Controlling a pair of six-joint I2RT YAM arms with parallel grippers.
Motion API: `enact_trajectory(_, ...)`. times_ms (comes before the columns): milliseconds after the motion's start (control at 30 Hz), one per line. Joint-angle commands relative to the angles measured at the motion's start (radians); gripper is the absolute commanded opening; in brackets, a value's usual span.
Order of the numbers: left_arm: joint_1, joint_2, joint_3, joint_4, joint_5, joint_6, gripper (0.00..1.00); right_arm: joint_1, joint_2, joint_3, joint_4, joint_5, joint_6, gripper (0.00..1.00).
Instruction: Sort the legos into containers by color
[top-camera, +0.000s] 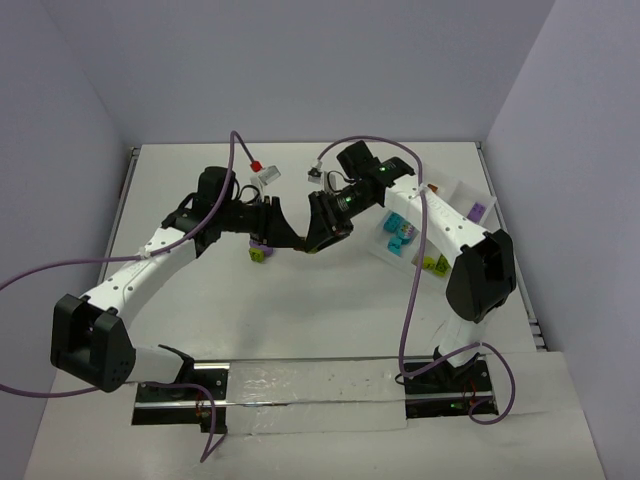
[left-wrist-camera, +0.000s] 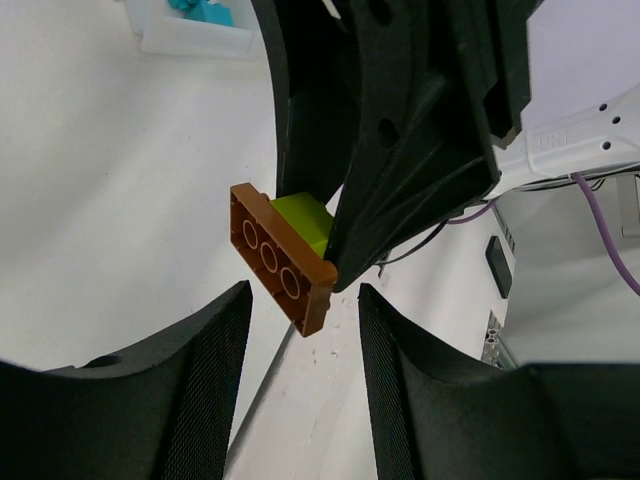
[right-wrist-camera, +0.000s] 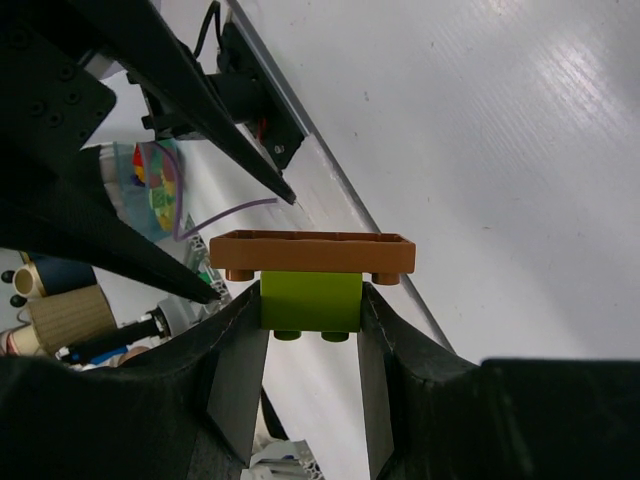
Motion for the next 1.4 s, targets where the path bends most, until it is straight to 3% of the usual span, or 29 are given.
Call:
enact_trajectory(0,-0.009,0.006,-0.004,0.06,0.017,-0.004,0.51,-0.006,0.007,0.063,-0.028,-0.022,-0.027,0.0)
enact_trajectory(200,-0.01,0.014,0.0,0.071,0.007,-0.02,0.38,-0.006,0.008,0.056,-0.027,-0.03,-0.031,0.0)
enact_trajectory(267,-0.01,0.015,0.004,0.071,-0.012,-0.025,0.2,-0.006,0.007,0.054,-0.027,-0.029,-0.034,0.0)
enact_trajectory(300,-0.01,0.015,0.01,0.068,-0.029,-0.027,0.01,-0.006,0.007,0.051,-0.03,-0.021,-0.034,0.0)
enact_trajectory(467,-0.004,-0.004,0.016,0.043,-0.12,-0.034,0.0,-0.01,-0.005,0.016,-0.034,0.021,-0.046,0.0)
enact_trajectory(700,0.11,-0.008,-0.04,0.081,-0.247,-0.147,0.0,-0.027,-0.083,-0.017,-0.047,0.155,-0.038,0.0)
enact_trajectory(833,0.116,0.007,-0.024,0.058,-0.335,-0.169,0.0,-0.07,-0.134,-0.038,-0.021,0.413,0.033,0.0)
enact_trajectory(1000,0.116,0.017,0.006,0.014,-0.389,-0.16,0.0,-0.246,-0.338,-0.289,0.171,0.822,0.215,0.0)
enact_trajectory(1167,0.116,0.026,0.02,-0.031,-0.408,-0.115,0.0,-0.394,-0.528,-0.465,0.261,1.052,0.25,0.0)
enact_trajectory(1367,0.116,0.06,0.041,-0.03,-0.388,-0.114,0.0,-0.507,-0.605,-0.602,0.352,1.142,0.284,0.0)
